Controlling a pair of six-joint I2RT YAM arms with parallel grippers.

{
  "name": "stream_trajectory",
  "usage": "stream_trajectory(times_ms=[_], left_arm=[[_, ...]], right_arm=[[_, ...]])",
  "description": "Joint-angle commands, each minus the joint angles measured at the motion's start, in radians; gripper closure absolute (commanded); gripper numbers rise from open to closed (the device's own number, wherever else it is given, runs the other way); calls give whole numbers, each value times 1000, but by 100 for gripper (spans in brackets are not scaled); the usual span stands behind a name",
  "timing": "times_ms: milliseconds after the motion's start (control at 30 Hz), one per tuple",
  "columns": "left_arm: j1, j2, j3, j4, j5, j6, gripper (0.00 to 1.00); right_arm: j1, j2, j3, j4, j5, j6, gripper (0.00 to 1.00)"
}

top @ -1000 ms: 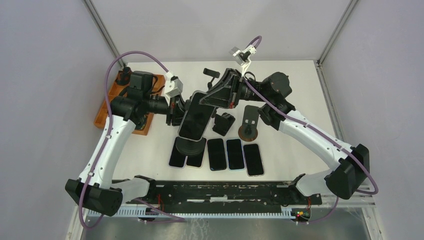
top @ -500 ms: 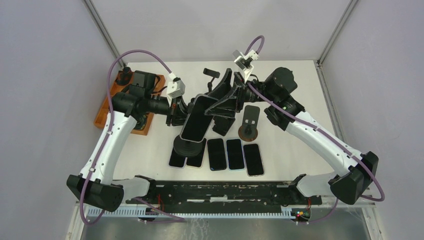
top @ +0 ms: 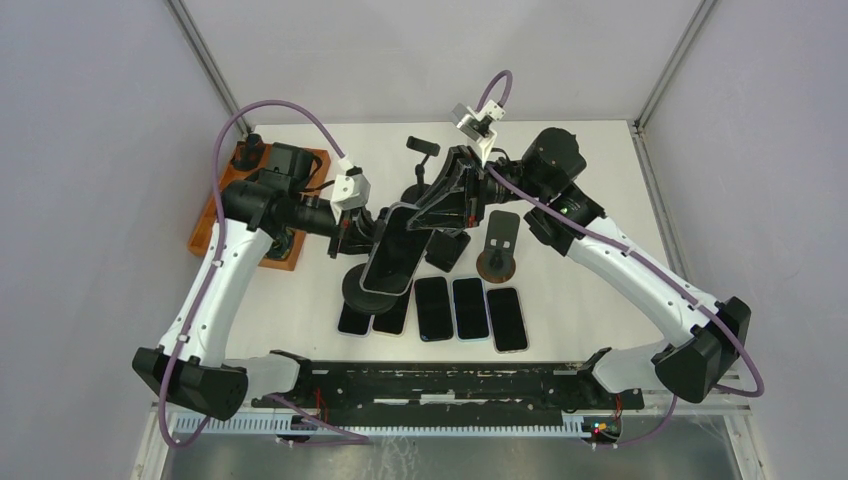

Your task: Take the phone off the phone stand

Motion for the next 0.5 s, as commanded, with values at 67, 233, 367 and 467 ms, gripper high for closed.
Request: stream_trajectory(times_ms=[67, 233, 367, 467], left_arm=[[-8, -2, 35, -186, -49, 280, 98], [-10, -19, 7, -207, -100, 356, 98], [-11, -34, -22, -225, -139, 417, 98], [-11, -45, -43, -236, -163, 456, 98]], right_arm=[[-63, -40, 96, 198, 41, 75, 100], [-101, -58, 112, 271, 49, 126, 100], [-125, -71, 120, 300, 58, 143, 100], [-146, -78, 122, 317, 58, 159, 100]])
